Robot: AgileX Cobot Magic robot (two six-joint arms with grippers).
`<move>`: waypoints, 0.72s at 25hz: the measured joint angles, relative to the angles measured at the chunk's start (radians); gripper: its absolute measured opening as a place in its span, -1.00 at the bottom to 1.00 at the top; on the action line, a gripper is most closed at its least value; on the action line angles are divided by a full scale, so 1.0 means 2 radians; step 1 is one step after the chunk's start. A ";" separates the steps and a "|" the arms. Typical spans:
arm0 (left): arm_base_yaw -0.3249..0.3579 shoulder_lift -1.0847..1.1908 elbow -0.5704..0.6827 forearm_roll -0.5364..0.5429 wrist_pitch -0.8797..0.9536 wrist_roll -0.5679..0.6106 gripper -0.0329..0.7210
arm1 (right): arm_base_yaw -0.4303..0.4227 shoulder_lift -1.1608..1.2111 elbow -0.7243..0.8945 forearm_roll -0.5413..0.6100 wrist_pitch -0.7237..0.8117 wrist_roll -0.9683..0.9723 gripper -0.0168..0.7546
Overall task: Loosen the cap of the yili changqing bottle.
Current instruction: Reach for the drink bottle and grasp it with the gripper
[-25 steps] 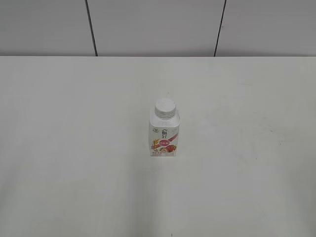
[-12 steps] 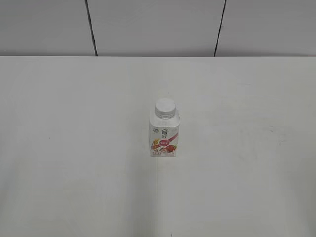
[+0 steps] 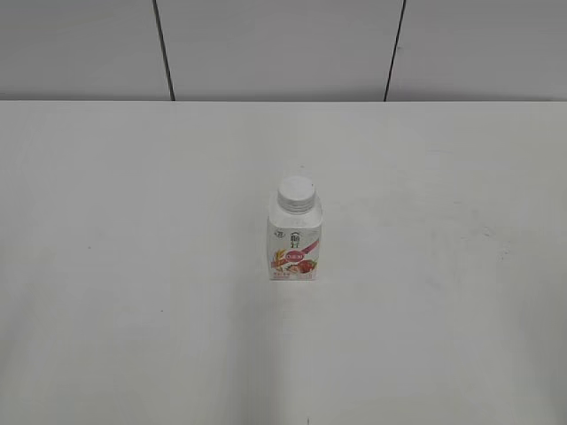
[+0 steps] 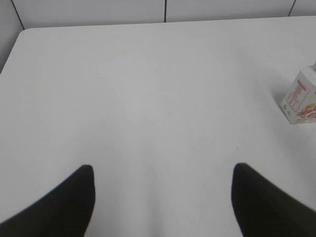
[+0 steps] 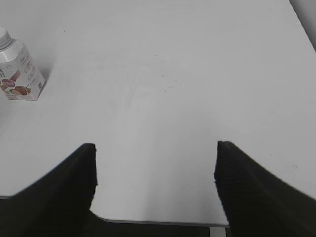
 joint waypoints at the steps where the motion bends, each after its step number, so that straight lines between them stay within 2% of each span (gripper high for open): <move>1: 0.000 0.000 0.000 0.001 0.000 0.000 0.47 | 0.000 0.000 0.000 0.000 0.000 0.000 0.56; 10: 0.000 0.000 -0.004 0.000 -0.008 0.000 0.47 | 0.000 0.000 0.000 0.000 0.000 0.000 0.56; 18: 0.000 0.008 -0.011 -0.002 -0.129 0.000 0.47 | 0.000 0.000 0.000 0.000 0.000 0.000 0.56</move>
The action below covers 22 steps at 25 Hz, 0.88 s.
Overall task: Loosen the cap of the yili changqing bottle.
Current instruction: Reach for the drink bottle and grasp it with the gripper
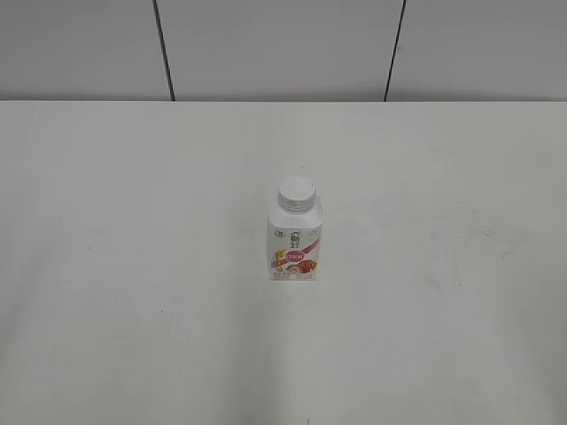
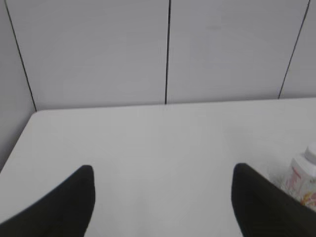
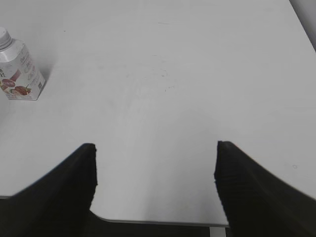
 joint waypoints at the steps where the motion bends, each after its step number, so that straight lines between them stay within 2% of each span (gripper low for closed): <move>1: 0.000 0.006 0.001 0.001 -0.016 0.000 0.47 | 0.000 0.000 0.000 0.000 0.000 0.000 0.56; 11: 0.000 0.133 0.004 0.012 -0.170 0.000 0.47 | 0.000 0.000 0.000 0.000 0.000 0.000 0.56; 22: 0.000 0.335 0.033 0.018 -0.413 0.000 0.47 | 0.000 0.000 0.000 0.000 0.000 0.000 0.56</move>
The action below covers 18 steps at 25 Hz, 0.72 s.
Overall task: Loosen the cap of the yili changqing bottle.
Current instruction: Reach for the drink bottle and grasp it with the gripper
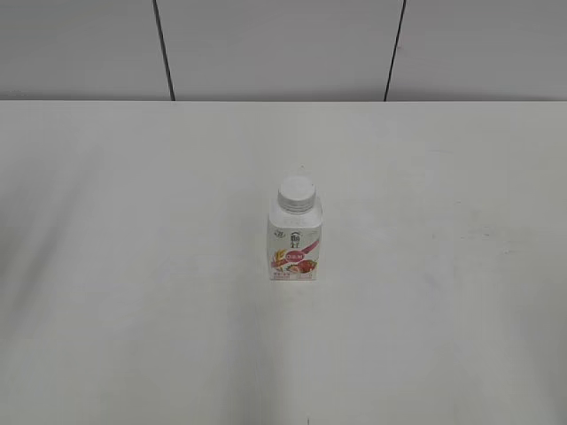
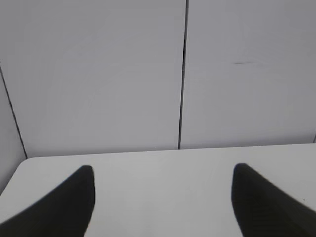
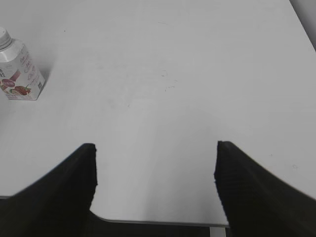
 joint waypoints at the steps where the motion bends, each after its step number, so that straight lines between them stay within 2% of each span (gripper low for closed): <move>1: 0.000 0.021 0.000 0.000 -0.019 0.000 0.47 | 0.000 0.000 0.000 0.000 0.000 0.000 0.56; 3: 0.000 0.062 0.000 0.005 -0.058 0.000 0.47 | 0.000 0.000 0.000 0.000 0.000 0.000 0.56; 7: 0.000 0.148 0.001 0.047 -0.100 0.000 0.47 | 0.000 0.000 0.000 0.000 0.000 0.000 0.56; 11: 0.000 0.211 0.001 0.058 -0.153 -0.013 0.47 | 0.000 0.000 0.000 0.000 0.000 0.000 0.56; 14: 0.000 0.249 0.001 0.095 -0.206 -0.049 0.47 | 0.000 0.000 0.000 0.000 0.000 0.000 0.56; 18: 0.004 0.301 0.001 0.192 -0.272 -0.136 0.47 | 0.000 0.000 0.000 0.000 0.000 0.000 0.56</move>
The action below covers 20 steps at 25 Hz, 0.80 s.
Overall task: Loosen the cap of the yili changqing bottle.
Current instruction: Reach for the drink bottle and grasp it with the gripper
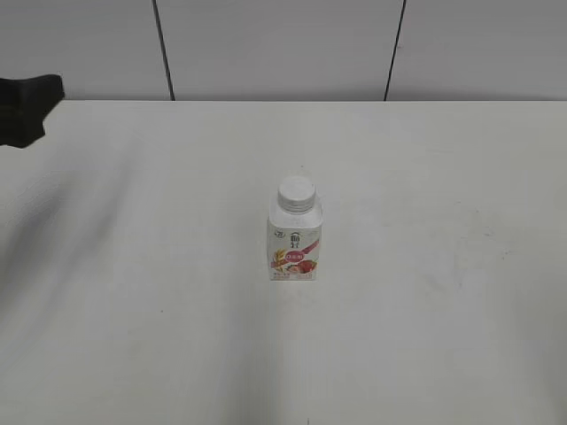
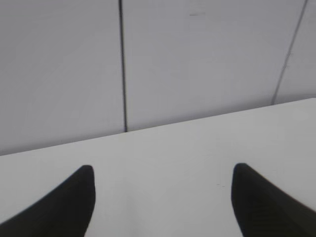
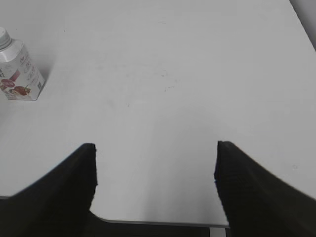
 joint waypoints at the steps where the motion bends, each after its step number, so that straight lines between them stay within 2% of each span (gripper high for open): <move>1: 0.004 0.016 0.000 0.032 -0.021 -0.030 0.47 | 0.000 0.000 0.000 0.000 0.000 0.000 0.56; 3: 0.015 0.048 0.000 0.094 -0.072 -0.080 0.47 | 0.000 0.000 0.000 0.000 0.000 0.000 0.56; 6: 0.037 0.096 0.000 0.164 -0.148 -0.117 0.47 | 0.000 0.000 0.000 0.000 0.000 0.000 0.56; 10: 0.057 0.156 -0.011 0.249 -0.205 -0.127 0.47 | 0.000 0.000 0.000 0.000 0.000 0.000 0.56; 14: 0.049 0.206 -0.042 0.357 -0.219 -0.096 0.47 | 0.000 0.000 0.000 0.000 0.000 0.000 0.56; 16: 0.038 0.230 -0.053 0.382 -0.220 -0.067 0.46 | 0.000 0.000 0.000 0.000 0.000 0.000 0.56; 20: 0.032 0.254 -0.058 0.377 -0.226 -0.047 0.39 | 0.000 0.000 0.000 0.000 0.000 0.000 0.56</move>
